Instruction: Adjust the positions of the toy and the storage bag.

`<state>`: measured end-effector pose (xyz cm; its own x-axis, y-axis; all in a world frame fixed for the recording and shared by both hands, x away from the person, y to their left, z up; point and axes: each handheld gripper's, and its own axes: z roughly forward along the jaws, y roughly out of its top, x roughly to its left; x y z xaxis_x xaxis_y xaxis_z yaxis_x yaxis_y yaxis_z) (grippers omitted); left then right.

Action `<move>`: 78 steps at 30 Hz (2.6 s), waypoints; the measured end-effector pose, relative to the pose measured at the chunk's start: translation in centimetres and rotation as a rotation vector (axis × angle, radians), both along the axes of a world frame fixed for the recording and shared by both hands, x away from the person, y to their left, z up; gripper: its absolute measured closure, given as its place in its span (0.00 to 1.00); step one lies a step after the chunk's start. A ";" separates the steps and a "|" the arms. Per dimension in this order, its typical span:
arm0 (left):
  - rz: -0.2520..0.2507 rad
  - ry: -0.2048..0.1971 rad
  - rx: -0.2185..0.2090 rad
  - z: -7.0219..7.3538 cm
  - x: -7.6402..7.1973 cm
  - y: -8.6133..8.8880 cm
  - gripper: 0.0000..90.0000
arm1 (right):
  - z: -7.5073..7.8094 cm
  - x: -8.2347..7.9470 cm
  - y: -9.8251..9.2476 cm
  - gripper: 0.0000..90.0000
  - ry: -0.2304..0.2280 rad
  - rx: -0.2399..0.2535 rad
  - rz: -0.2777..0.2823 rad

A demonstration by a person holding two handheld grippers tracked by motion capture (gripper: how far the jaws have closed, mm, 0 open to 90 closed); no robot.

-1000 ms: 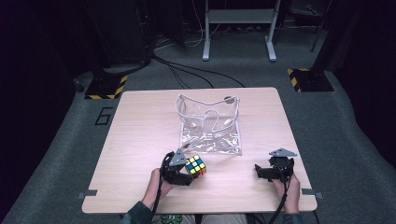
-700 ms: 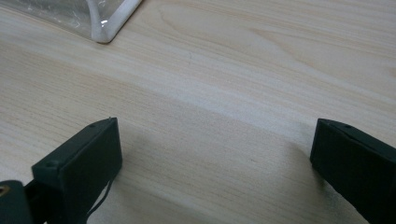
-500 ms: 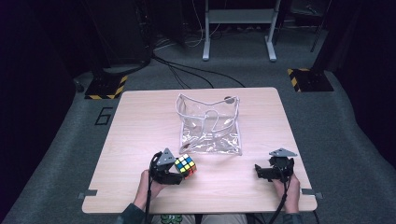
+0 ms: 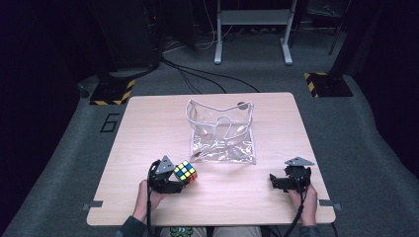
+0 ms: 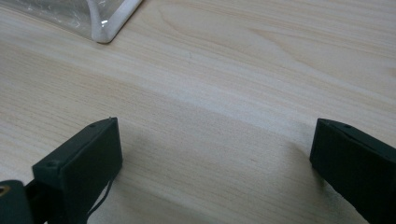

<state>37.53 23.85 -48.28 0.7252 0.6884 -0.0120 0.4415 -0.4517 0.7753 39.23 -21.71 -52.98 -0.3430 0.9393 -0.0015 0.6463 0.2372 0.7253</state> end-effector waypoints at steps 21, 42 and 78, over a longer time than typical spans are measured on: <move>0.142 0.026 0.020 -1.4 0.8 4.9 0.38 | 0.0 0.0 0.0 0.02 -0.001 0.001 -0.001; 0.203 0.046 0.024 -1.9 1.9 6.8 0.38 | 0.0 0.0 0.0 0.02 -0.001 0.001 -0.001; 0.208 0.090 -0.091 1.6 1.8 7.8 0.03 | 0.5 0.2 -0.1 0.03 0.038 0.044 0.023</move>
<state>39.35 31.63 -46.65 0.5609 0.8161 -0.1390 0.5873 -0.2740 0.7616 39.41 -21.85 -52.49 -0.3635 0.9301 0.0528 0.6686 0.2210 0.7101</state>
